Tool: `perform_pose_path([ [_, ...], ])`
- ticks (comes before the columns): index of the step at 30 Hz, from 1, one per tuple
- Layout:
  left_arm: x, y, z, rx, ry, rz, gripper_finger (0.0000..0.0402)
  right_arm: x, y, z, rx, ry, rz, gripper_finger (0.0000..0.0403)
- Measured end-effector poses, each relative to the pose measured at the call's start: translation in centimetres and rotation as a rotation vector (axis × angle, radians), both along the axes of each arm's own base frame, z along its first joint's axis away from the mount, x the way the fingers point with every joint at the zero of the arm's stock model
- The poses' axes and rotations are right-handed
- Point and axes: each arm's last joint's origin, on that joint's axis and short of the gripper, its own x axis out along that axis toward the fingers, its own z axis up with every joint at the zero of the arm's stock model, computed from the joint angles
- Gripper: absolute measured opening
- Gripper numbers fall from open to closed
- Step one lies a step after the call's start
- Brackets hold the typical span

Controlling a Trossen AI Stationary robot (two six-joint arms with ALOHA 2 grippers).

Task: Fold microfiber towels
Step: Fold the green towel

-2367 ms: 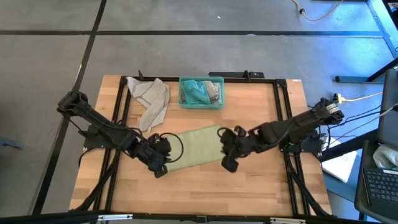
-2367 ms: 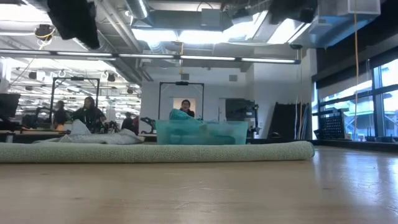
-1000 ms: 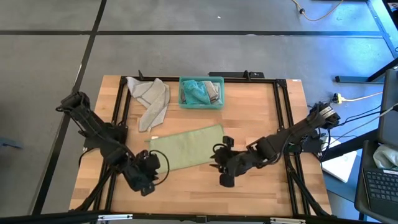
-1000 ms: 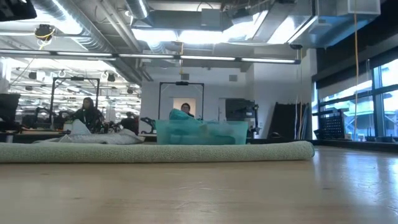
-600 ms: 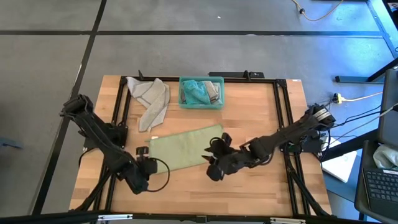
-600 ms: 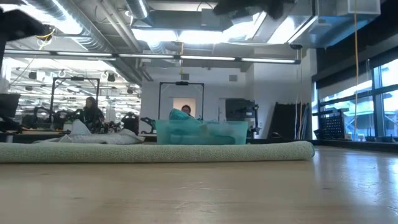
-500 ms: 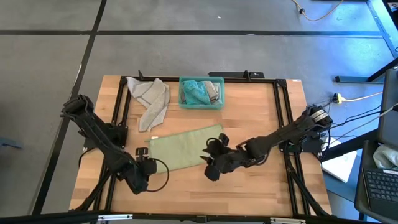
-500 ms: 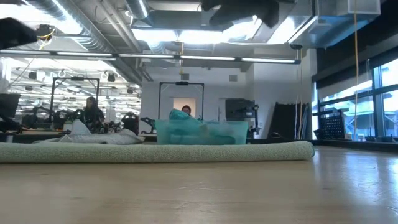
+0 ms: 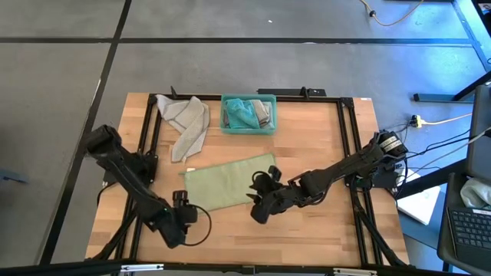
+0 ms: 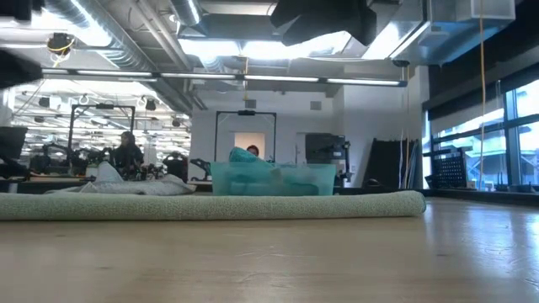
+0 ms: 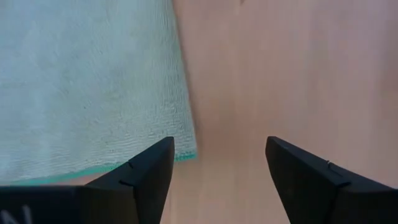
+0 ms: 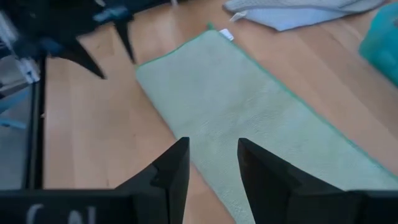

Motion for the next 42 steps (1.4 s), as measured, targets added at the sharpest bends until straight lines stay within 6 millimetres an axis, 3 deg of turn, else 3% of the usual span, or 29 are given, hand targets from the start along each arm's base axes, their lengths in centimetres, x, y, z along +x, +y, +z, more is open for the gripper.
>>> perform_pose_path([
  [7,0.8,0.1,-3.1,0.058,0.113,0.075,0.0250,0.0,0.2,-0.1,0.028,0.026,0.073,0.0139],
  [34,1.2,1.3,-3.9,0.081,0.083,0.131,0.0245,-0.1,0.4,-0.1,0.043,0.035,0.085,0.0139],
  [38,1.5,1.5,-3.9,0.066,0.092,0.143,0.0220,-0.1,0.4,-0.1,0.043,0.035,0.085,0.0139],
  [42,1.8,1.6,-4.0,0.027,0.112,0.152,0.0161,-0.1,0.3,-0.1,0.042,0.036,0.086,0.0139],
])
